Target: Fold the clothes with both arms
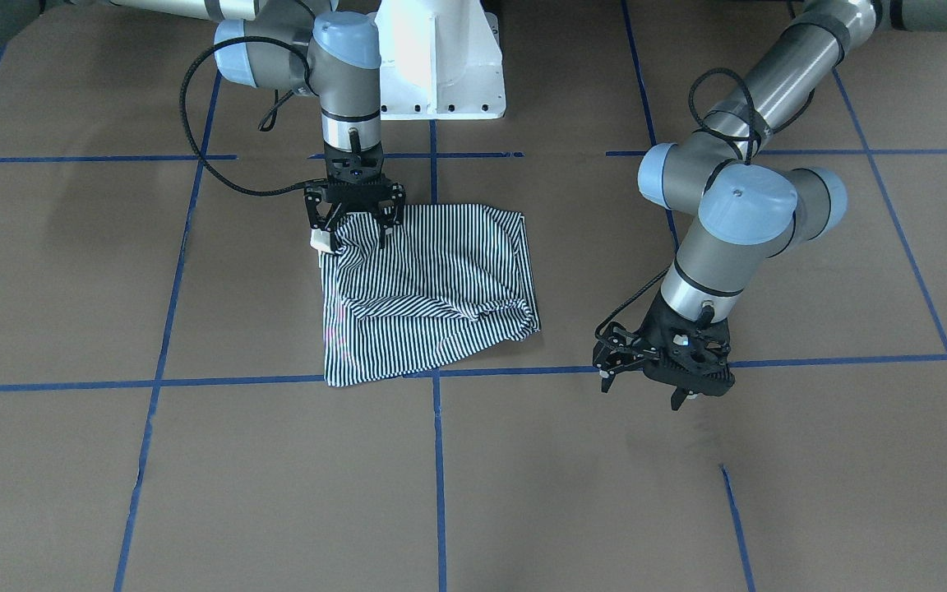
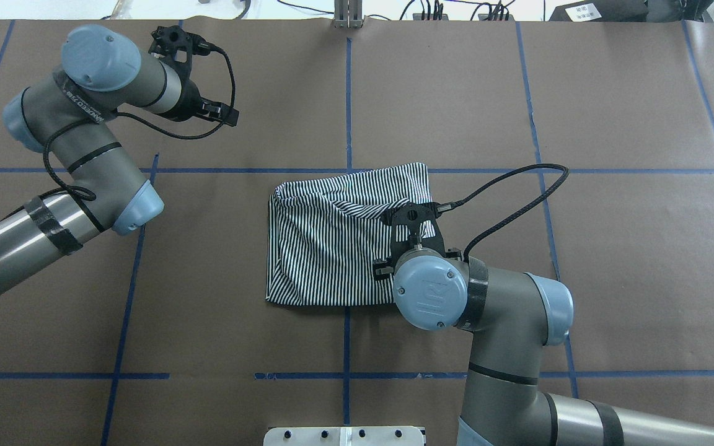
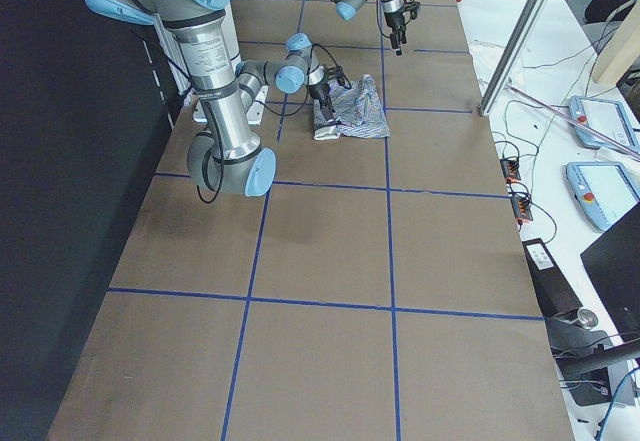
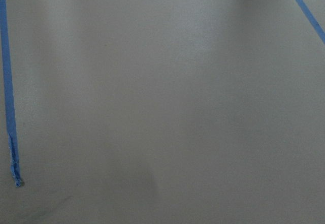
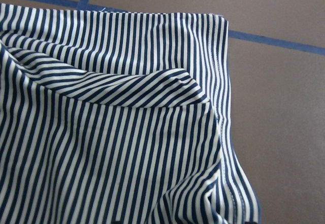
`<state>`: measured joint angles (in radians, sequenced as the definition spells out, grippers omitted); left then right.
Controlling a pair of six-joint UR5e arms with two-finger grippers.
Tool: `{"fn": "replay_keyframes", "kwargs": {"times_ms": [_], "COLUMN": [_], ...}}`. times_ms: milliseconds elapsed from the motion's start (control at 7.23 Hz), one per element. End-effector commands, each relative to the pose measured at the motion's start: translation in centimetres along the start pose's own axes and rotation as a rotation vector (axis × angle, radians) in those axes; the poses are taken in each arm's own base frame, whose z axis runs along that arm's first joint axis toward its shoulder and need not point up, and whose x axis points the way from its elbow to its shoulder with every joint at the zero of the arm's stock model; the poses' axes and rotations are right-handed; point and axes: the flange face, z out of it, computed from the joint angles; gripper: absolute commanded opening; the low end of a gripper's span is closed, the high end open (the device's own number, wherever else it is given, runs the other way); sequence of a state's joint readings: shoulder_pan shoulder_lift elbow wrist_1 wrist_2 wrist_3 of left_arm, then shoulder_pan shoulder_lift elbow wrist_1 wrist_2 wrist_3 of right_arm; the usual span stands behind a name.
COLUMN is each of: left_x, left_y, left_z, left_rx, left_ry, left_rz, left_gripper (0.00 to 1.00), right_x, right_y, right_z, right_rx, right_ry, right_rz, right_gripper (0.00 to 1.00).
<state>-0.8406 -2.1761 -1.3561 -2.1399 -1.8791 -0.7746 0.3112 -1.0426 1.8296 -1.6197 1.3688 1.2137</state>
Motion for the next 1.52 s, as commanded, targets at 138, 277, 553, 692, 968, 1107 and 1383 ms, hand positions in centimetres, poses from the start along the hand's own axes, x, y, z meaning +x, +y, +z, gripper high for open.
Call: {"fn": "replay_keyframes", "kwargs": {"times_ms": [138,277,553,692,968,1107,1383], "left_x": [0.4,0.0,-6.1,-11.3,-24.7,-32.3,-39.1], "left_y": [-0.1,0.9,6.3,7.5,7.7,6.7,9.2], "left_z": [-0.5,-1.5,-7.0,-9.7,-15.4,-20.2,-22.6], "left_rx": [0.008,0.009,-0.015,-0.025,-0.036,-0.097,-0.241], "left_ry": [0.009,0.017,0.043,-0.001,-0.101,-0.124,-0.155], "left_rz": [-0.014,-0.007,0.062,0.156,0.331,0.337,0.212], "left_gripper": [1.0,1.0,1.0,1.0,1.0,1.0,1.0], "right_x": [3.9,7.9,18.9,25.0,40.5,50.6,66.9], "right_y": [-5.8,-10.6,-17.3,-18.7,-17.6,-15.6,-9.0], "right_z": [-2.6,-3.2,-3.5,-3.3,-3.0,-3.6,-2.1], "right_rx": [-0.045,-0.102,-0.182,-0.213,-0.286,-0.337,-0.431], "right_ry": [0.001,-0.025,-0.048,-0.048,-0.041,-0.092,-0.066], "right_rz": [-0.007,-0.007,-0.05,-0.084,-0.204,-0.273,-0.222], "right_gripper": [1.0,1.0,1.0,1.0,1.0,1.0,1.0]}}
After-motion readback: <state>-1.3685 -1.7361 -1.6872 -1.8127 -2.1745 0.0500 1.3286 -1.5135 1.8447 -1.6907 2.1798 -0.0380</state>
